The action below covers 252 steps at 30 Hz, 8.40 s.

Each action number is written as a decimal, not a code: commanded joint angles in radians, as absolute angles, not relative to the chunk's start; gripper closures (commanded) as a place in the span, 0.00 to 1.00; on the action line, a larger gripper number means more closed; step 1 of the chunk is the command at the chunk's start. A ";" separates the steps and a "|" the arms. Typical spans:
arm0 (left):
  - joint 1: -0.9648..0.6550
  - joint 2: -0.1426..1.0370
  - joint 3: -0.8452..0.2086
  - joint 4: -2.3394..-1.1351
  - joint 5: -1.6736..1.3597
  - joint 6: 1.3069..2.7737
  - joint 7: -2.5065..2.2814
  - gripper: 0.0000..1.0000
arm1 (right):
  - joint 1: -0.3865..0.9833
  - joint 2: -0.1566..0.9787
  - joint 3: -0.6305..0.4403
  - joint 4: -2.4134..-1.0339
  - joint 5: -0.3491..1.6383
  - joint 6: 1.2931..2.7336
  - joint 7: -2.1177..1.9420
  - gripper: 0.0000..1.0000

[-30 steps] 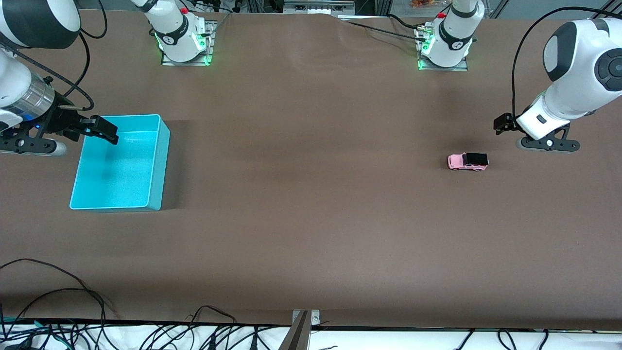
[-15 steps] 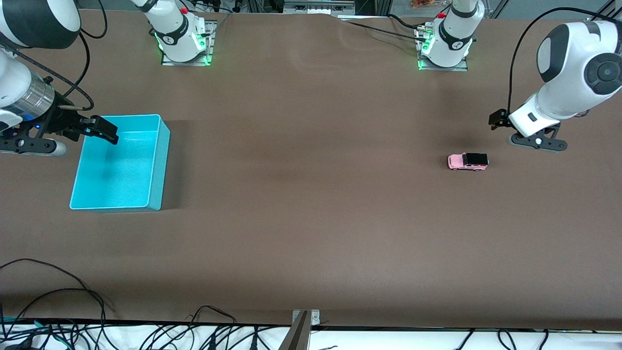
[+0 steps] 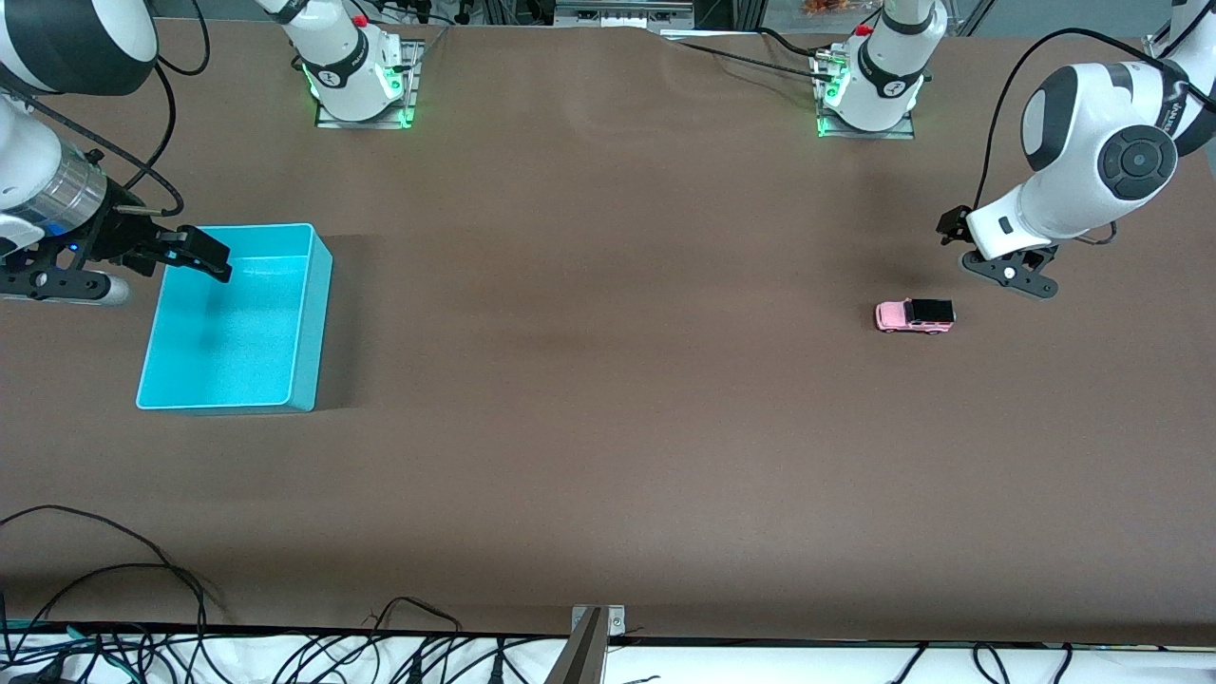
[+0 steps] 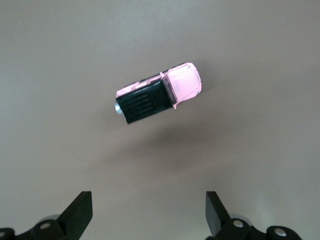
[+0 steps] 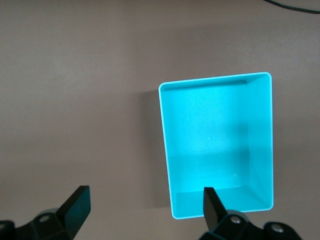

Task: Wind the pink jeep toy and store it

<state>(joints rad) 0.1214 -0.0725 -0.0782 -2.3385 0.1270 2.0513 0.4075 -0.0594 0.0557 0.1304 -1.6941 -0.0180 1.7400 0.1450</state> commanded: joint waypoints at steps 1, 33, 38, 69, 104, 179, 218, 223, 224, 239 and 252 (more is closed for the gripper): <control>0.133 -0.049 -0.077 -2.374 0.126 2.143 0.555 0.00 | -0.060 0.046 0.130 -1.695 -0.025 1.729 0.149 0.00; 0.166 0.124 -0.075 -2.436 0.124 2.562 1.423 0.00 | -0.061 0.044 0.129 -1.695 -0.028 1.729 0.147 0.00; 0.167 0.155 -0.075 -2.433 0.100 2.605 1.500 0.00 | -0.061 0.044 0.127 -1.695 -0.032 1.729 0.147 0.00; 0.172 0.272 -0.075 -2.418 0.025 2.652 1.586 0.39 | -0.067 0.058 0.124 -1.695 -0.051 1.727 0.150 0.00; 0.112 0.256 -0.155 -2.344 0.037 2.591 1.345 1.00 | -0.069 0.060 0.123 -1.695 -0.049 1.727 0.152 0.00; 0.140 0.396 0.183 -2.338 0.017 2.638 1.795 1.00 | -0.067 0.060 0.124 -1.695 -0.049 1.727 0.152 0.00; 0.155 0.416 0.261 -2.336 0.023 2.681 1.917 1.00 | -0.067 0.061 0.123 -1.695 -0.049 1.729 0.152 0.00; 0.153 0.416 0.261 -2.336 0.023 2.681 1.917 1.00 | -0.067 0.060 0.124 -1.695 -0.049 1.729 0.152 0.00; 0.153 0.414 0.261 -2.336 0.021 2.681 1.916 1.00 | -0.067 0.060 0.124 -1.695 -0.049 1.727 0.152 0.00; 0.149 0.411 0.261 -2.335 0.017 2.681 1.913 1.00 | -0.067 0.061 0.124 -1.695 -0.049 1.729 0.152 0.00; 0.143 0.410 0.259 -2.295 0.017 2.680 1.917 0.70 | -0.067 0.061 0.123 -1.695 -0.049 1.729 0.152 0.00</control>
